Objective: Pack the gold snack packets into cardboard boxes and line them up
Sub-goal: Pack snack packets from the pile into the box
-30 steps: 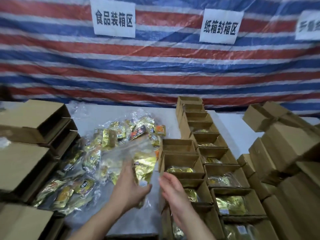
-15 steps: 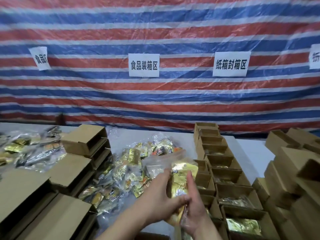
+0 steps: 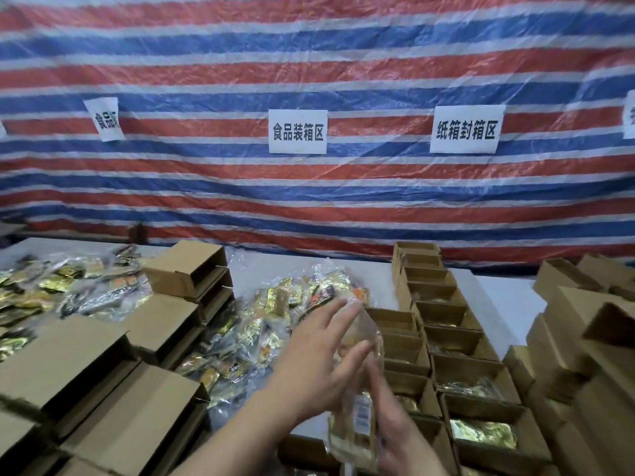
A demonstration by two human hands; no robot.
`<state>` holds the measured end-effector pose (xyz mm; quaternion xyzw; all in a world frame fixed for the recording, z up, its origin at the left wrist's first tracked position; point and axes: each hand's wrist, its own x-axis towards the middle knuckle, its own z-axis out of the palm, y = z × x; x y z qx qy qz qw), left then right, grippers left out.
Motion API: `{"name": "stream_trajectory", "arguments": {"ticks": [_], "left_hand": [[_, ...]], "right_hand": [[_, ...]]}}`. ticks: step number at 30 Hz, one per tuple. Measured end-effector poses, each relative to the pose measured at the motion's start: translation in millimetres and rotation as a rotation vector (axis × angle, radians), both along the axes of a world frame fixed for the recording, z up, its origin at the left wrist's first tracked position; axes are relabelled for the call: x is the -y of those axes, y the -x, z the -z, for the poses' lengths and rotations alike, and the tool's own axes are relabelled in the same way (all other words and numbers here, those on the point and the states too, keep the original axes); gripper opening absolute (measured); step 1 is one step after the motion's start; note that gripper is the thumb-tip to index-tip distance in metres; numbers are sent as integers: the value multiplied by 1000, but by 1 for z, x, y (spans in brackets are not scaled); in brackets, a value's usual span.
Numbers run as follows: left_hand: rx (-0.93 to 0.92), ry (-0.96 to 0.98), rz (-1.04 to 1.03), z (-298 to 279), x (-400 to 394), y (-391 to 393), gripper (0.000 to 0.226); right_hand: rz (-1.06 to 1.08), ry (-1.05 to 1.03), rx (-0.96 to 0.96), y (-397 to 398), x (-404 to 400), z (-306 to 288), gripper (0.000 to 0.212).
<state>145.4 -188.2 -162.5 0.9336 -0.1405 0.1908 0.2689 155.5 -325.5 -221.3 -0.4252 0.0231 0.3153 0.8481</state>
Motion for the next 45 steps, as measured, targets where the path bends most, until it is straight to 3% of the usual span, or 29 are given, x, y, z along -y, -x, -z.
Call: {"name": "stream_trajectory", "arguments": {"ticks": [1, 3, 6, 11, 16, 18, 23, 27, 29, 32, 36, 41, 45], "left_hand": [[-114, 43, 35, 0, -1, -4, 49], [-306, 313, 82, 7, -3, -7, 39], [-424, 672, 42, 26, -5, -2, 43], [-547, 798, -24, 62, -4, 12, 37], [-544, 656, -54, 84, -44, 5, 30], [-562, 554, -111, 112, -75, 1, 36], [-786, 163, -286, 206, -127, 20, 50], [-851, 296, -196, 244, -130, 36, 49], [-830, 315, -203, 248, -128, 36, 49], [-822, 269, -206, 247, -120, 35, 50], [-844, 226, -245, 242, -116, 37, 54], [-865, 250, -295, 238, -113, 39, 48], [-854, 244, -286, 239, -112, 38, 48]], "right_hand": [[24, 44, 23, 1, -1, 2, 75], [27, 86, 56, 2, -1, 4, 81], [-26, 107, 58, 0, 0, 9, 76], [-25, 291, 113, 6, -13, 19, 53], [-37, 617, 221, 4, -25, 36, 72], [-114, 774, 324, -1, -31, 44, 67], [-591, 1194, 567, -17, -53, 79, 61], [-879, 1385, 575, -23, -75, 121, 73], [-923, 1449, 577, -24, -86, 141, 77], [-876, 1495, 615, -22, -99, 169, 55], [-872, 1597, 682, -15, -104, 191, 46], [-961, 1578, 698, -17, -95, 179, 38], [-846, 1585, 714, -17, -90, 167, 26]]}}
